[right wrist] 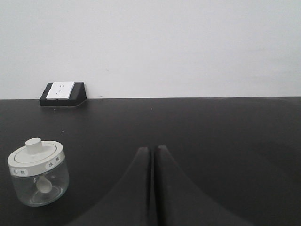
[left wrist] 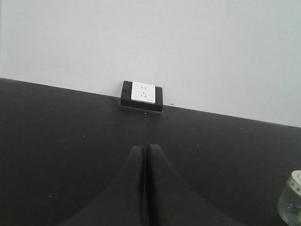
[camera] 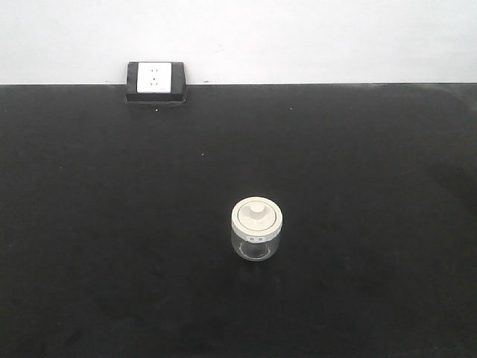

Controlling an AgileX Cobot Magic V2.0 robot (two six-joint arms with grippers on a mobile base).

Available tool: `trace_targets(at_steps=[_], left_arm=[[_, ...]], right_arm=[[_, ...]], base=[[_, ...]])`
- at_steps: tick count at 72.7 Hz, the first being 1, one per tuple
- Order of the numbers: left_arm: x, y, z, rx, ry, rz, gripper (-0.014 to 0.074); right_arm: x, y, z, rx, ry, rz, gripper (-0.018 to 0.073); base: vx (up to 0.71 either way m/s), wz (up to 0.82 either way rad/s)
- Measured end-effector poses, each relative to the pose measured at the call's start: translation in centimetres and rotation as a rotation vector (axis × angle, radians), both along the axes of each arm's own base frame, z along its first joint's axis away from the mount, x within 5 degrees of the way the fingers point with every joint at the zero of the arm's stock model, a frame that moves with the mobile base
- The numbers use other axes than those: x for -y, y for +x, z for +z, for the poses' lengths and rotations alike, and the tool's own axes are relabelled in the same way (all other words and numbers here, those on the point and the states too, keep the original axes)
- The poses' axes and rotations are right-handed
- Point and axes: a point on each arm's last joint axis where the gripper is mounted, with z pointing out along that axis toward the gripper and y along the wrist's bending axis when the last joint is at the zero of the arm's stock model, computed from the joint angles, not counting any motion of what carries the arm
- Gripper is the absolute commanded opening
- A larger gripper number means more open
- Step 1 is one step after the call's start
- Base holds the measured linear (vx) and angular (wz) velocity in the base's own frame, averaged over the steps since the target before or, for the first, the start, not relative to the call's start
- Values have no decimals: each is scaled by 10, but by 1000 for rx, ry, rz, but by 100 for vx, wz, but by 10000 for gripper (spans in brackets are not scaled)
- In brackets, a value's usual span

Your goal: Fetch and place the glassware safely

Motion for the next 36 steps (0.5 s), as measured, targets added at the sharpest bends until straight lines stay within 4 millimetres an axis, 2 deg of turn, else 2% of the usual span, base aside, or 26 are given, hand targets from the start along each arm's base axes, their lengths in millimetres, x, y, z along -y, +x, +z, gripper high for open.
trace_targets(at_steps=[36], left_arm=[[0, 0, 0, 0, 0, 0, -7]], right_arm=[[0, 0, 0, -1, 13, 1, -8]], base=[[0, 0]])
